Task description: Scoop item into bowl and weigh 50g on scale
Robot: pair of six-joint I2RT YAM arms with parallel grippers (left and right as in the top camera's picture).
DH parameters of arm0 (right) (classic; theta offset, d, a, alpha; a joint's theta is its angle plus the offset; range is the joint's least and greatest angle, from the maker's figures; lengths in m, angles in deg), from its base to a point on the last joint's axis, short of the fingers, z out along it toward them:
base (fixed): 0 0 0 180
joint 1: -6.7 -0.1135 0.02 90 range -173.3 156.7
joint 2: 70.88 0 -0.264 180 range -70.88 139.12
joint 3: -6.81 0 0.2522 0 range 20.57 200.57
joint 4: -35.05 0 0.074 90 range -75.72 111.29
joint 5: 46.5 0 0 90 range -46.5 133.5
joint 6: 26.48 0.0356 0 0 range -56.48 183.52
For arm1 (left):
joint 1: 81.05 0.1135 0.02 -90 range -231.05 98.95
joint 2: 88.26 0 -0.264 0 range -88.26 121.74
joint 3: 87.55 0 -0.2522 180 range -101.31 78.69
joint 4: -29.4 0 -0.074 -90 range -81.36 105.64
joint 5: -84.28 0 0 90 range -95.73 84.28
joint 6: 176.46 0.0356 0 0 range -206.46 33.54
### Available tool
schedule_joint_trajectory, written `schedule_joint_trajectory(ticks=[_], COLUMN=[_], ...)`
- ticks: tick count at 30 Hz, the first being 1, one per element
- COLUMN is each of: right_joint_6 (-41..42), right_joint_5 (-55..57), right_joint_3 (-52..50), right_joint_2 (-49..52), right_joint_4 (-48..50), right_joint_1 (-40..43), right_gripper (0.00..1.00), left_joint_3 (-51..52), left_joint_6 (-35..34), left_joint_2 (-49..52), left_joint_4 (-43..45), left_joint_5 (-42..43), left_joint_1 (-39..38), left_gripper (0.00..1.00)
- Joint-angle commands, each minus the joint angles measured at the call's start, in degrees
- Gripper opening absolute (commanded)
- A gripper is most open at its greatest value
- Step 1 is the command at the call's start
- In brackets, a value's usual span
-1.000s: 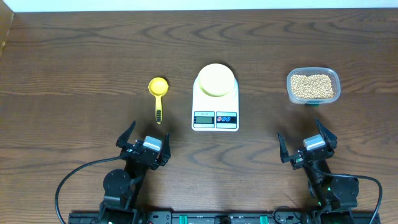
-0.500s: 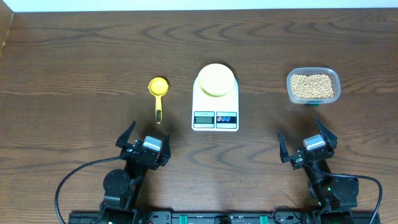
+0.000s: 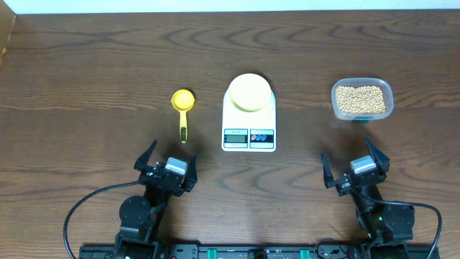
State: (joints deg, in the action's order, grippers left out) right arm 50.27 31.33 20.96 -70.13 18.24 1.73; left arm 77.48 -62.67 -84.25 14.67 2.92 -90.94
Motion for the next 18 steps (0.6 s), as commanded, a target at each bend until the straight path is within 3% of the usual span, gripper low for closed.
schedule_joint_trajectory(ticks=[1,6,14,18], right_joint_6=[-0.5,-0.5,-0.5,-0.5], right_joint_5=[-0.2,-0.2,-0.2,-0.2], right_joint_3=[-0.1,-0.1,-0.1,-0.1], right_joint_2=[-0.1,-0.1,-0.1,-0.1], right_joint_4=[-0.2,-0.2,-0.2,-0.2], right_joint_1=[0.3,0.3,0.3,0.3], right_gripper=[0.99,0.99,0.99,0.99], left_joint_3=[1.0,1.0,-2.3,-6.1], left_joint_6=[-0.4,-1.5,-27.3,-31.7], left_joint_2=[-0.4,-0.4,0.0,2.8], left_joint_4=[-1.2,3.1,6.4,6.0], left_joint_5=[0.7,0.8,0.7,0.7], left_joint_1=[-0.2,-0.2,-0.2,-0.2], left_gripper=[0.98,0.98,0.98,0.98])
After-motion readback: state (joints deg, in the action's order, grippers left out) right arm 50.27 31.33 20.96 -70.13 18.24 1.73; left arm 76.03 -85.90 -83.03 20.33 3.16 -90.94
